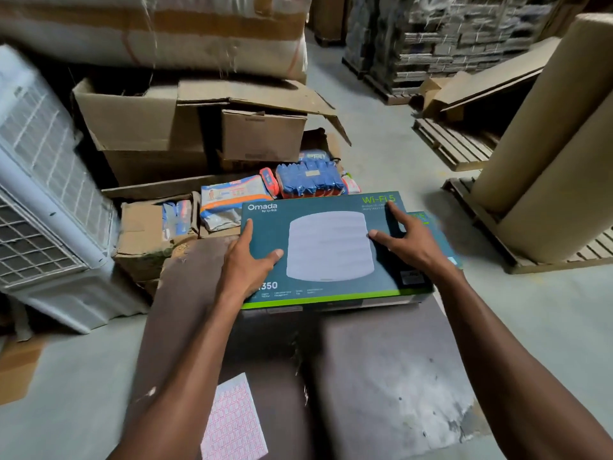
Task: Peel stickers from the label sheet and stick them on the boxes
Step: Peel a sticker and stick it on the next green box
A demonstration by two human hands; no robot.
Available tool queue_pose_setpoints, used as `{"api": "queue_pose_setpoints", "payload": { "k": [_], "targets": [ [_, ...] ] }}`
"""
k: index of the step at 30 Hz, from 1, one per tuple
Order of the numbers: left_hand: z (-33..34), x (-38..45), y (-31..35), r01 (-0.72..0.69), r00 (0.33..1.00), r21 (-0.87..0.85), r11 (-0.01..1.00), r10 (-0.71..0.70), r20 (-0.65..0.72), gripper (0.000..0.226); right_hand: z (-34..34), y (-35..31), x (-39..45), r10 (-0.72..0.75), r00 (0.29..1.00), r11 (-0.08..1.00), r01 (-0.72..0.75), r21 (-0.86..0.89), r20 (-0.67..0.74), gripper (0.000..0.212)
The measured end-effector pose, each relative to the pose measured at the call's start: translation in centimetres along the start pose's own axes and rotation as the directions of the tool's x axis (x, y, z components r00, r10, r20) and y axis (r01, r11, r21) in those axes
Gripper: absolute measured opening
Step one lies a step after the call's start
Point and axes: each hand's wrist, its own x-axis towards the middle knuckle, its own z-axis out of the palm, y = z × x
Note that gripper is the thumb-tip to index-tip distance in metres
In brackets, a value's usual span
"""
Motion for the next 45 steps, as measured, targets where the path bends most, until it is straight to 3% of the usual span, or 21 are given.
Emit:
{"api": "queue_pose_setpoints", "payload": {
  "k": [9, 17, 24, 45],
  "targets": [
    [12.8, 5.6, 7.9, -0.039, 0.999, -0.020, 0.999, 0.040, 0.007, 0.099, -9.8, 7.1, 8.0, 0.040, 0.999, 0.999, -0.040, 0.014, -0.016, 0.085],
    [19.8, 8.5, 10.1, 0.005, 1.000, -0.013, 1.000, -0.005, 0.010, 0.097, -12.2, 12.8, 14.2, 0.052, 0.997, 0.998, -0.053, 0.015, 0.048, 0.084],
    [23.0, 8.6, 9.5, 0.069, 0.997, 0.034, 0.997, -0.068, -0.029, 0.098, -11.8, 16.8, 17.4, 0.065, 0.990, 0.996, -0.072, 0.051, 0.128, 0.093],
    [25.7, 8.9, 7.9, 0.124, 0.992, 0.095, 0.988, -0.121, -0.038, 0.097, -9.9, 19.7, 17.9, 0.060, 0.989, 0.996, -0.068, 0.051, 0.137, 0.082]
  ]
}}
